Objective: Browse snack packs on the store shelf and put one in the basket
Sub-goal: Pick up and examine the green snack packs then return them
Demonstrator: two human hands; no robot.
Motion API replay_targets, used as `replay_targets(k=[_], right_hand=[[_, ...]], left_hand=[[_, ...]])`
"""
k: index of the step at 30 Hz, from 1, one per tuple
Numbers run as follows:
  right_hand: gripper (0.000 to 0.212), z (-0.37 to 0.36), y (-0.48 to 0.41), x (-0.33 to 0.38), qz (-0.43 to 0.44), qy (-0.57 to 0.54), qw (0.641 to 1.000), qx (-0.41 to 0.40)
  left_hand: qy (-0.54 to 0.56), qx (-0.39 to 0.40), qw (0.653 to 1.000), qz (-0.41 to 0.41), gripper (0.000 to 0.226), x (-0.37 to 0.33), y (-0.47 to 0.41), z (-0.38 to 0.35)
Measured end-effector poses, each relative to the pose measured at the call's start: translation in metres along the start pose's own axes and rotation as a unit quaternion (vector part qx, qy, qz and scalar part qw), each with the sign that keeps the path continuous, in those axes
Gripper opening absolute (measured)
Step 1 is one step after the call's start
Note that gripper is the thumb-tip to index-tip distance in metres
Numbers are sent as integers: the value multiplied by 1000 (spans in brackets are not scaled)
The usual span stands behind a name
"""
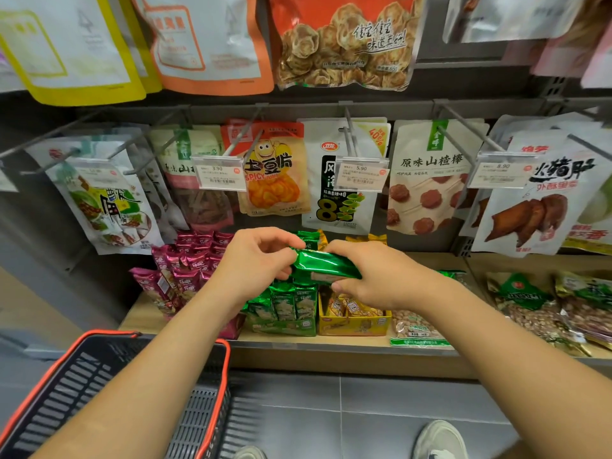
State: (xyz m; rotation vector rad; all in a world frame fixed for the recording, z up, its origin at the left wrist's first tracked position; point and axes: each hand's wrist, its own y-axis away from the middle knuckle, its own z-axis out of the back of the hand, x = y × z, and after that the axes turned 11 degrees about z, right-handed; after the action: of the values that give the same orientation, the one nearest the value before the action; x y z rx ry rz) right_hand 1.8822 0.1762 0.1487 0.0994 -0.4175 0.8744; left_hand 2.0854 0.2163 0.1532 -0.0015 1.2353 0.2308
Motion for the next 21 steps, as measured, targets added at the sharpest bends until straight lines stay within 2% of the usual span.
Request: replay_targets(k=[4, 7, 11, 13, 15, 18, 21], right_hand=[[39, 11, 4, 1, 2, -151, 988, -12], [41, 20, 10, 0, -6, -265, 964, -19], [34, 30, 14, -1, -18, -354, 935, -12], [34, 32, 14, -1, -14, -363, 932, -8], [49, 30, 14, -2, -10, -356, 934, 12], [72, 25, 13, -1, -5, -317, 948, 34], [64, 23, 12, 1, 1, -270, 962, 31]], left_hand=[[44, 23, 999, -11, 31, 1, 1, 3], [50, 42, 998, -26, 28, 1, 1, 8], [41, 119, 992, -19, 18, 0, 3, 10], [48, 144, 988, -1, 18, -1, 3, 7], [56, 141, 988, 7, 17, -2, 3, 6], [10, 81, 996, -24, 24, -3, 3, 5], [-37, 10, 997, -65, 25, -4, 4, 3]])
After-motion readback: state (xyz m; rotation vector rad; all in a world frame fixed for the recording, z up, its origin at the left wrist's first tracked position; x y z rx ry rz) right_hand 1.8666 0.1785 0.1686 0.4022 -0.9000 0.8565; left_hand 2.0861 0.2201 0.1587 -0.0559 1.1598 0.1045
